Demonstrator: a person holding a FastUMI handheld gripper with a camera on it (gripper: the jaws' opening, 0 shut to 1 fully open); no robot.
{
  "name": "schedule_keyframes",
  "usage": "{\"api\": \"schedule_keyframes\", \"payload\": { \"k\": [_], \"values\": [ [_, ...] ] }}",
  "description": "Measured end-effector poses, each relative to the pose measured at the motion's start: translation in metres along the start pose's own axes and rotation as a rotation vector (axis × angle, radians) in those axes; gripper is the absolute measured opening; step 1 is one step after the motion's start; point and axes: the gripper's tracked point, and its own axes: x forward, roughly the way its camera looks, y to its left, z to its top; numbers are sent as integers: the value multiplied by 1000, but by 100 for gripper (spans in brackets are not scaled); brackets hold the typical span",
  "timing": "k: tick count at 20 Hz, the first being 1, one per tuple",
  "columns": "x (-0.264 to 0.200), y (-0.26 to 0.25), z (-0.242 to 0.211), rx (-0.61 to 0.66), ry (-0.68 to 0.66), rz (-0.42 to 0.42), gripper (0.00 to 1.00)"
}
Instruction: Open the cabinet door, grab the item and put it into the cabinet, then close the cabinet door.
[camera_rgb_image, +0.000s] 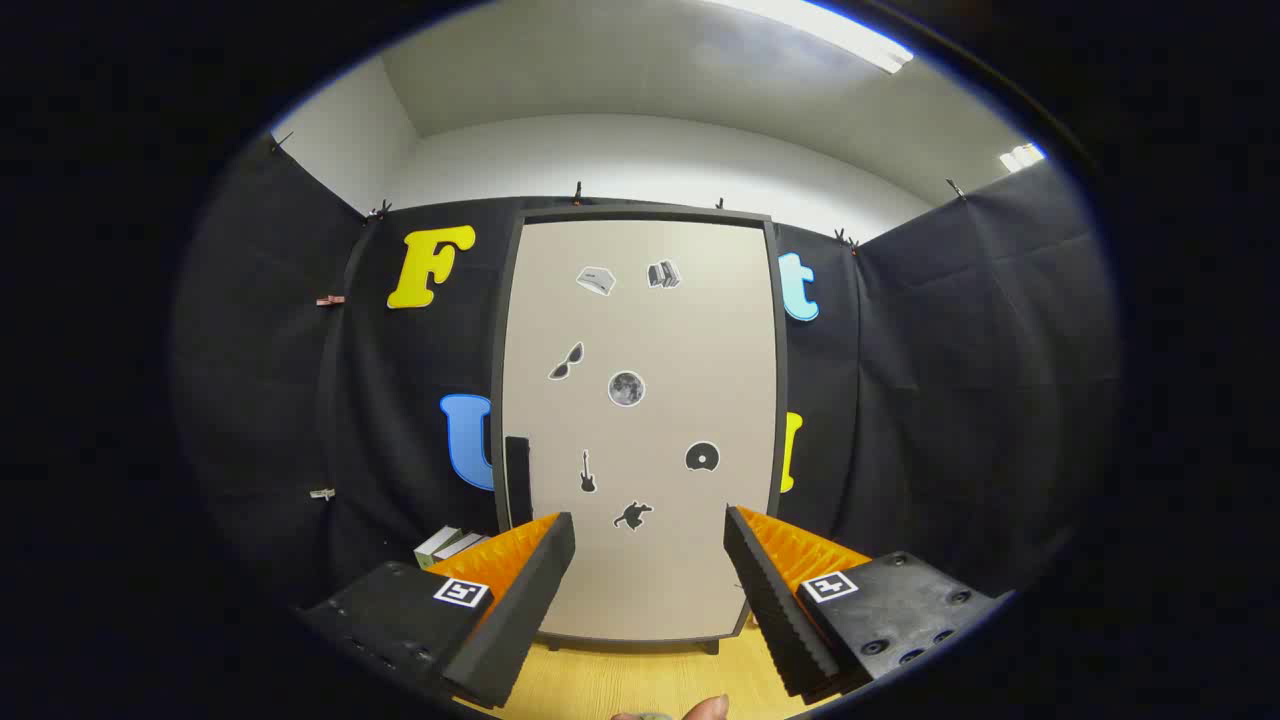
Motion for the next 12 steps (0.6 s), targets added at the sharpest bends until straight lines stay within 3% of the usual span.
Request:
{"api": "schedule_keyframes", "payload": {
  "k": [12],
  "values": [
    [-6, 0, 1, 8, 0, 5, 97]
  ]
}}
